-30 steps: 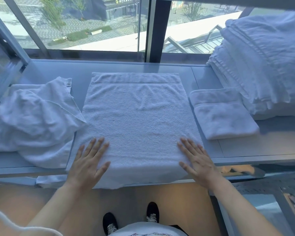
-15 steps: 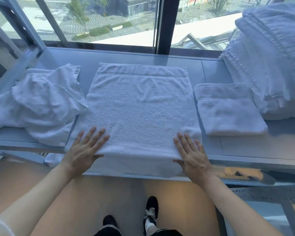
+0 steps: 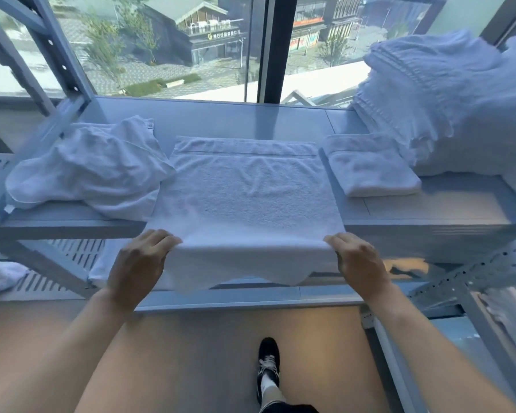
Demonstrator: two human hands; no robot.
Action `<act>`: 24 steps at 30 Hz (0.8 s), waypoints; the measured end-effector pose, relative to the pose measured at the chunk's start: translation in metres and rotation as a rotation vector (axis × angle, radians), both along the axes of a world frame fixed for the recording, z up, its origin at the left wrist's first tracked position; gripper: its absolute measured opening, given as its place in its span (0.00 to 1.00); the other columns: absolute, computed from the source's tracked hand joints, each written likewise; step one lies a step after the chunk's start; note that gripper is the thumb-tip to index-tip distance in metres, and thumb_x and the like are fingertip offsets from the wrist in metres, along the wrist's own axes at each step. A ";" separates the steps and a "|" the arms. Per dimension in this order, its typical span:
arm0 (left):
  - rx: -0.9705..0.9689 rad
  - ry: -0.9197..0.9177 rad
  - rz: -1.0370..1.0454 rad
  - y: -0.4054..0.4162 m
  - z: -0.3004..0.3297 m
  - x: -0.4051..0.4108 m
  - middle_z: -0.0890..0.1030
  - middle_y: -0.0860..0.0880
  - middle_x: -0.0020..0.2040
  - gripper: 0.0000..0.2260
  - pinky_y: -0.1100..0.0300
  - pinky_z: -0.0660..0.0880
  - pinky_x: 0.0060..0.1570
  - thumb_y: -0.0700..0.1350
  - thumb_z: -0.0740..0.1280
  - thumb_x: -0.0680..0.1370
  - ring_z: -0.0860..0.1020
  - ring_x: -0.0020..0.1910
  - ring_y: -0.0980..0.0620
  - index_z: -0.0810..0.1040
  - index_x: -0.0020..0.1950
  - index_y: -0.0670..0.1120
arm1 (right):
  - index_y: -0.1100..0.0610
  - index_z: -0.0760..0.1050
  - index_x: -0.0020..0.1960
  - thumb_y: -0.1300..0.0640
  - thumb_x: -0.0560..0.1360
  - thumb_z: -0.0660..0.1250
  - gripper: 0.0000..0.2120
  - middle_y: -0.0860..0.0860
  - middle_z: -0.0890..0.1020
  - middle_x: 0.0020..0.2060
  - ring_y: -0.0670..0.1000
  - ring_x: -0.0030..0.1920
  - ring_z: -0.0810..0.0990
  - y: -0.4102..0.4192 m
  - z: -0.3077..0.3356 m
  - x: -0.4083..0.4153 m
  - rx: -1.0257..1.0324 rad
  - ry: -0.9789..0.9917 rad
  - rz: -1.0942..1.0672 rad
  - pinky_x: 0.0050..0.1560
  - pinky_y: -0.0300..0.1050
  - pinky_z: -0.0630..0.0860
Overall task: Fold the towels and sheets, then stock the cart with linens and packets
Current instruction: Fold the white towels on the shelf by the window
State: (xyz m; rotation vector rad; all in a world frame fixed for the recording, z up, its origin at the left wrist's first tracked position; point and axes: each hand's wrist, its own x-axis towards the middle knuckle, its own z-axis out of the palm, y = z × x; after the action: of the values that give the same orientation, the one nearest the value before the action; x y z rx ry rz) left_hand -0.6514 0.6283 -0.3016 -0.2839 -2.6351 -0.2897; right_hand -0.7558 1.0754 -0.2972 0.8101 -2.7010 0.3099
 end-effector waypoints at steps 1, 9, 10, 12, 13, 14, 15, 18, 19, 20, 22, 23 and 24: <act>0.027 -0.004 0.009 -0.004 0.003 0.012 0.83 0.48 0.48 0.10 0.48 0.78 0.33 0.30 0.68 0.76 0.81 0.45 0.41 0.83 0.52 0.43 | 0.61 0.82 0.56 0.80 0.67 0.67 0.23 0.54 0.84 0.44 0.60 0.45 0.83 -0.002 0.005 0.011 -0.012 0.002 -0.017 0.39 0.51 0.79; 0.107 0.024 0.087 -0.016 0.024 0.092 0.82 0.49 0.44 0.12 0.54 0.74 0.29 0.53 0.67 0.80 0.81 0.36 0.42 0.82 0.49 0.45 | 0.60 0.83 0.55 0.73 0.72 0.72 0.14 0.55 0.85 0.43 0.61 0.44 0.84 0.005 0.038 0.092 -0.065 0.004 -0.086 0.38 0.54 0.82; 0.111 0.031 0.091 -0.015 0.027 0.099 0.82 0.49 0.44 0.14 0.53 0.74 0.29 0.54 0.66 0.79 0.81 0.36 0.42 0.81 0.49 0.44 | 0.60 0.83 0.54 0.69 0.74 0.74 0.11 0.54 0.85 0.42 0.61 0.44 0.85 0.009 0.041 0.100 -0.079 0.007 -0.101 0.37 0.54 0.81; 0.121 0.045 0.104 -0.011 0.036 0.113 0.82 0.48 0.44 0.16 0.52 0.75 0.30 0.56 0.65 0.79 0.81 0.35 0.41 0.81 0.49 0.43 | 0.60 0.83 0.52 0.62 0.75 0.76 0.07 0.54 0.86 0.42 0.60 0.42 0.86 0.017 0.047 0.114 -0.098 0.016 -0.129 0.36 0.53 0.81; 0.130 0.048 0.116 -0.008 0.040 0.120 0.83 0.48 0.43 0.18 0.52 0.75 0.30 0.57 0.65 0.79 0.81 0.34 0.40 0.81 0.48 0.43 | 0.59 0.83 0.52 0.60 0.75 0.77 0.07 0.53 0.87 0.42 0.60 0.42 0.86 0.020 0.049 0.120 -0.104 0.017 -0.140 0.36 0.52 0.81; 0.137 0.055 0.125 -0.005 0.043 0.125 0.83 0.47 0.43 0.19 0.51 0.75 0.30 0.58 0.64 0.79 0.81 0.34 0.40 0.81 0.48 0.43 | 0.59 0.84 0.51 0.59 0.74 0.78 0.07 0.53 0.87 0.42 0.60 0.41 0.86 0.024 0.051 0.126 -0.112 0.018 -0.149 0.36 0.51 0.81; 0.143 0.052 0.133 -0.002 0.046 0.131 0.83 0.47 0.42 0.19 0.51 0.75 0.30 0.58 0.64 0.79 0.81 0.34 0.40 0.82 0.48 0.42 | 0.58 0.84 0.50 0.59 0.74 0.78 0.07 0.53 0.87 0.41 0.59 0.41 0.86 0.028 0.053 0.131 -0.120 0.023 -0.151 0.36 0.51 0.80; 0.166 0.055 0.134 0.008 0.049 0.144 0.83 0.46 0.44 0.12 0.48 0.79 0.33 0.49 0.67 0.81 0.82 0.37 0.39 0.83 0.50 0.41 | 0.57 0.83 0.51 0.63 0.74 0.76 0.07 0.52 0.86 0.42 0.58 0.41 0.86 0.040 0.057 0.144 -0.138 0.047 -0.138 0.37 0.45 0.76; 0.177 0.050 0.134 0.013 0.051 0.149 0.83 0.45 0.44 0.08 0.46 0.79 0.34 0.44 0.69 0.81 0.82 0.39 0.38 0.84 0.51 0.40 | 0.57 0.83 0.51 0.65 0.74 0.75 0.08 0.51 0.86 0.42 0.58 0.41 0.86 0.044 0.057 0.147 -0.146 0.049 -0.139 0.37 0.43 0.73; 0.185 0.049 0.127 0.018 0.051 0.152 0.82 0.45 0.45 0.04 0.45 0.80 0.36 0.40 0.70 0.80 0.82 0.40 0.37 0.84 0.51 0.40 | 0.56 0.83 0.51 0.66 0.74 0.74 0.08 0.51 0.86 0.42 0.58 0.41 0.85 0.050 0.057 0.149 -0.153 0.050 -0.139 0.37 0.42 0.72; 0.183 0.049 0.117 0.030 0.052 0.161 0.82 0.45 0.45 0.04 0.44 0.80 0.39 0.36 0.71 0.78 0.82 0.42 0.37 0.84 0.52 0.40 | 0.57 0.82 0.51 0.69 0.74 0.72 0.10 0.51 0.85 0.43 0.57 0.42 0.85 0.063 0.057 0.155 -0.167 0.048 -0.130 0.38 0.43 0.72; 0.175 0.055 0.120 0.037 0.053 0.165 0.82 0.45 0.46 0.05 0.44 0.80 0.39 0.36 0.71 0.77 0.82 0.42 0.38 0.84 0.52 0.40 | 0.57 0.82 0.52 0.70 0.74 0.71 0.11 0.52 0.85 0.43 0.57 0.43 0.84 0.070 0.057 0.158 -0.171 0.044 -0.123 0.39 0.43 0.73; 0.169 0.068 0.123 0.044 0.052 0.169 0.82 0.45 0.46 0.05 0.45 0.80 0.39 0.36 0.71 0.77 0.82 0.42 0.38 0.84 0.52 0.40 | 0.58 0.82 0.52 0.72 0.73 0.70 0.12 0.52 0.85 0.44 0.57 0.44 0.84 0.078 0.057 0.161 -0.172 0.045 -0.114 0.41 0.42 0.73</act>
State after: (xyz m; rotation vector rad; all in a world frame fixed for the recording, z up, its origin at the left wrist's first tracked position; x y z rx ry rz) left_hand -0.4822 0.6723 -0.2499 -0.0736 -2.5298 -0.4501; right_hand -0.5948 1.1530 -0.2404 0.6044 -2.6224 0.4839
